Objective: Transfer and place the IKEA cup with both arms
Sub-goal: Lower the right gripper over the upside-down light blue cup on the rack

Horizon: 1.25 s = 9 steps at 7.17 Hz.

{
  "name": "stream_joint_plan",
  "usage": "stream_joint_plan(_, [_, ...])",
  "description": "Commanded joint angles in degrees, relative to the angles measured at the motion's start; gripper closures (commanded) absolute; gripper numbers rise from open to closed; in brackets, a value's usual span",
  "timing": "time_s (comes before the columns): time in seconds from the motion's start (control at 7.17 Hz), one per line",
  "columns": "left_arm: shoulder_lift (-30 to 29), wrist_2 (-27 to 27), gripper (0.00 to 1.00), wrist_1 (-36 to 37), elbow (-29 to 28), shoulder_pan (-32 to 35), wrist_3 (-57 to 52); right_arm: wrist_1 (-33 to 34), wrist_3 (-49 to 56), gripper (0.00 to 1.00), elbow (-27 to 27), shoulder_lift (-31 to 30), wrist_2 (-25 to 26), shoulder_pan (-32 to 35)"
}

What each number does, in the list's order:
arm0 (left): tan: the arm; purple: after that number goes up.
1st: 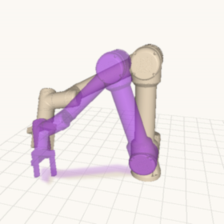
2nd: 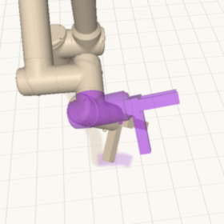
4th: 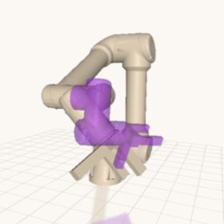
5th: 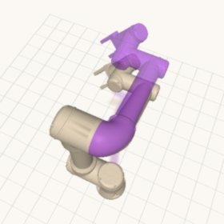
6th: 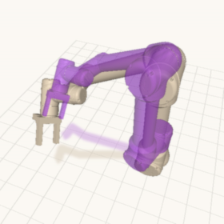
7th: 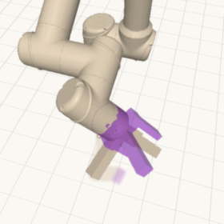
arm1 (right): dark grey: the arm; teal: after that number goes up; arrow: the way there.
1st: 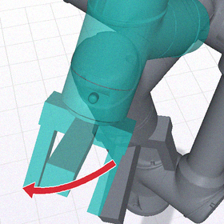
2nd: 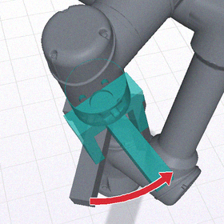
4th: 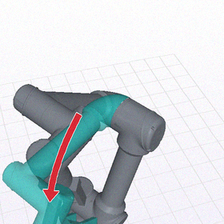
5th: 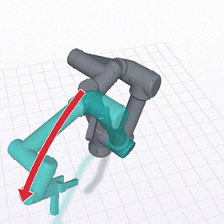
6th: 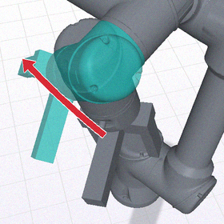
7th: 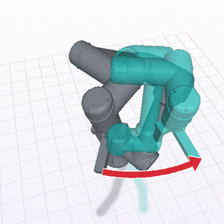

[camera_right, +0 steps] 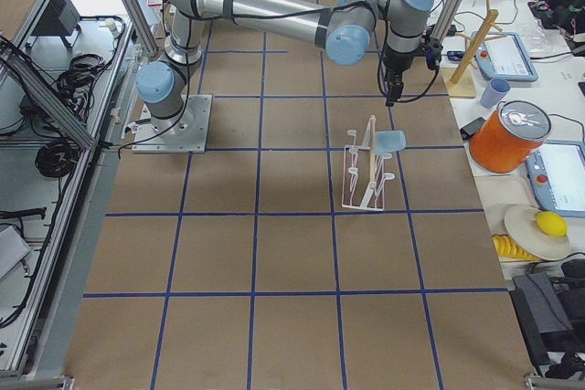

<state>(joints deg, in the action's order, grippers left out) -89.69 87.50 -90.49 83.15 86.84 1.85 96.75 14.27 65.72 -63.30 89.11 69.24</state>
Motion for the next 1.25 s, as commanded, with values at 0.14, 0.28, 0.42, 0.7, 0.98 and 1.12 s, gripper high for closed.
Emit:
stream_joint_plan(0.14, [-0.05, -0.05, 0.00, 0.05, 0.00, 0.00, 0.00, 6.77, -0.65, 0.00, -0.15, 4.06, 0.01, -0.68])
stream_joint_plan(0.28, [-0.05, -0.05, 0.00, 0.05, 0.00, -0.09, 0.00, 7.65, -0.65, 0.00, -0.15, 4.76, 0.10, -0.68])
stream_joint_plan(0.42, [-0.05, -0.05, 0.00, 0.05, 0.00, -0.09, 0.00, 8.88, -0.56, 0.00, -0.24, 5.90, 0.10, -0.77])
stream_joint_plan(0.7, [-0.05, -0.05, 0.00, 0.05, 0.00, 0.00, 0.00, 11.17, -0.03, 0.00, -0.24, 7.92, 0.01, -1.73])
stream_joint_plan(0.98, [-0.05, -0.05, 0.00, 0.05, 0.00, -0.09, 0.00, 11.27, -0.12, 0.00, -0.15, 9.07, 0.01, -1.82])
stream_joint_plan(1.12, [-0.05, -0.05, 0.00, 0.05, 0.00, -0.09, 0.00, 11.27, -0.03, 0.00, -0.15, 9.86, 0.10, -1.82])
